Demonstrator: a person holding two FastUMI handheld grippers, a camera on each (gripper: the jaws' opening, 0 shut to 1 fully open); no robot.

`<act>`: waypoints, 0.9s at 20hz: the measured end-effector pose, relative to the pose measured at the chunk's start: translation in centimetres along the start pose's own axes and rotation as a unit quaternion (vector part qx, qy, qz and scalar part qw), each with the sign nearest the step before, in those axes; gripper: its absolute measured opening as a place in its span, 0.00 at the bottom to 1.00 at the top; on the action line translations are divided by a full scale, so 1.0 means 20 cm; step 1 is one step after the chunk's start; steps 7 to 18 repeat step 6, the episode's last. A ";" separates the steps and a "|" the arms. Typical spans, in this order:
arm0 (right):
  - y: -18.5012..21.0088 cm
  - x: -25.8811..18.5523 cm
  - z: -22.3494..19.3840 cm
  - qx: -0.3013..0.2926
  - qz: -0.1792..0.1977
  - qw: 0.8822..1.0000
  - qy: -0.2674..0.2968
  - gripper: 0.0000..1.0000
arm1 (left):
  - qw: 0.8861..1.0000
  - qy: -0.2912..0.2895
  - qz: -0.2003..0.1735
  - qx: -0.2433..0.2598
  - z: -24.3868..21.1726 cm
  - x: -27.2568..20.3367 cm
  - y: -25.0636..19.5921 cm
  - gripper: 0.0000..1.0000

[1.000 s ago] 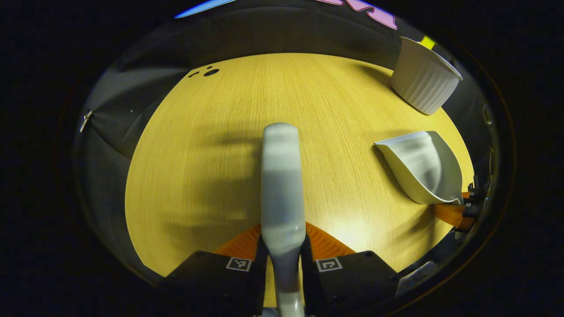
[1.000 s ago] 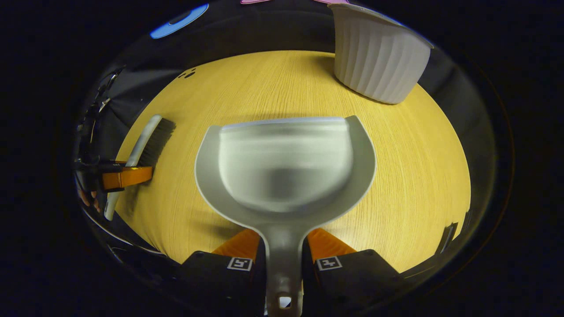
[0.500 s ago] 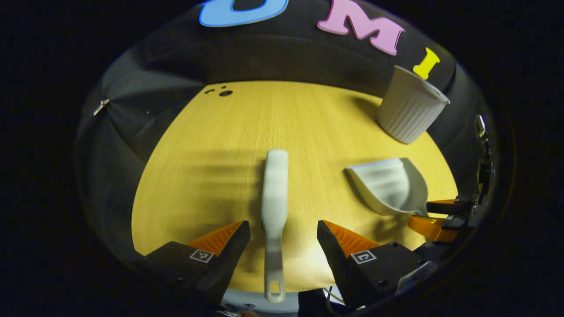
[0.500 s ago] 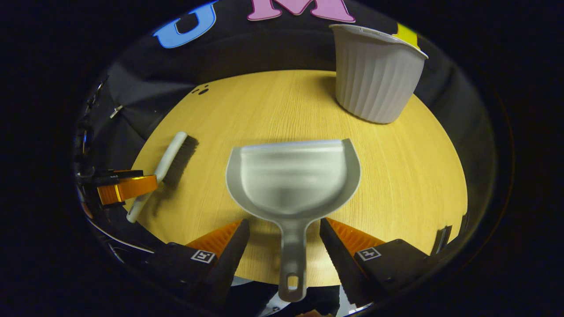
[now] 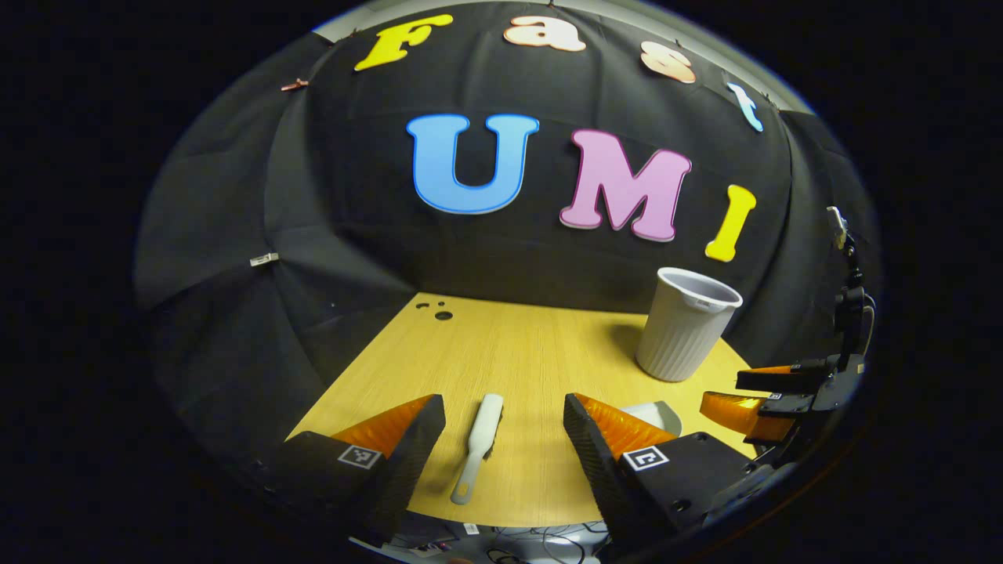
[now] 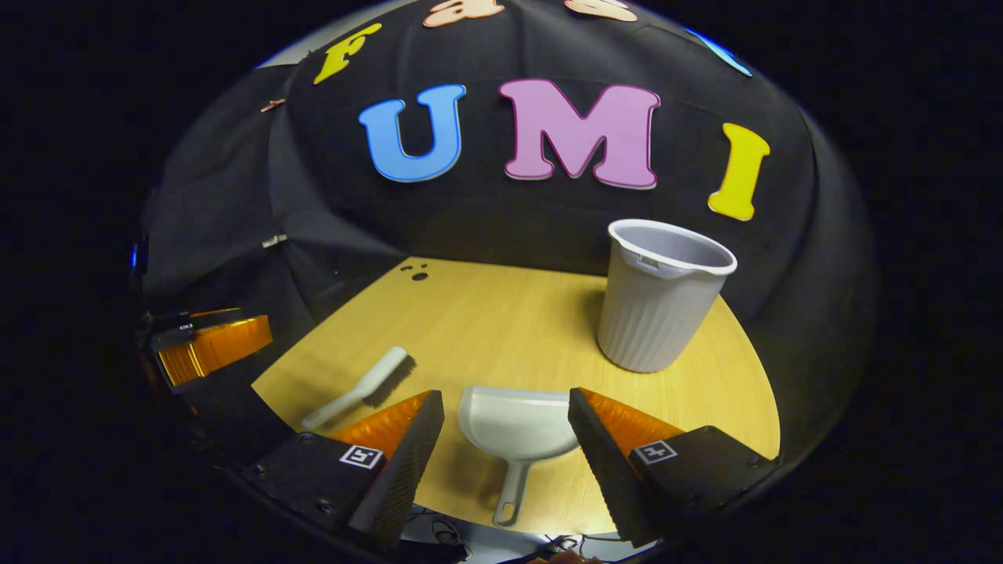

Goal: Pick up the small broom and dustpan from the desktop, sweep the trash into the dustpan with the broom, and then empty the trash into the garbage bin.

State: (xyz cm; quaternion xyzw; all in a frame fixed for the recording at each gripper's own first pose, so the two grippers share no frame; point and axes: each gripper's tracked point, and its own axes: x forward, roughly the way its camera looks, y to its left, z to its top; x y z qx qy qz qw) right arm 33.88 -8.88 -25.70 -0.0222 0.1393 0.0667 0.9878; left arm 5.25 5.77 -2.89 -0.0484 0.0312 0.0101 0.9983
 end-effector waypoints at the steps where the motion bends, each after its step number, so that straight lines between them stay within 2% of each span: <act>1: 0.04 -0.03 0.03 -0.002 0.014 1.000 -0.011 0.99 | 1.000 -0.014 0.003 -0.004 0.03 -0.05 -0.01 0.96; 3: 0.14 -0.10 0.07 0.000 0.048 0.998 -0.032 0.99 | 0.999 -0.045 0.009 -0.010 0.05 -0.12 0.00 0.96; 6: 0.17 -0.17 0.07 -0.009 0.066 0.997 -0.043 0.99 | 0.997 -0.076 0.019 -0.023 0.04 -0.23 -0.01 0.95; 18: 0.17 -0.17 0.07 -0.009 0.066 0.997 -0.043 0.99 | 0.997 -0.076 0.019 -0.023 0.04 -0.23 -0.01 0.95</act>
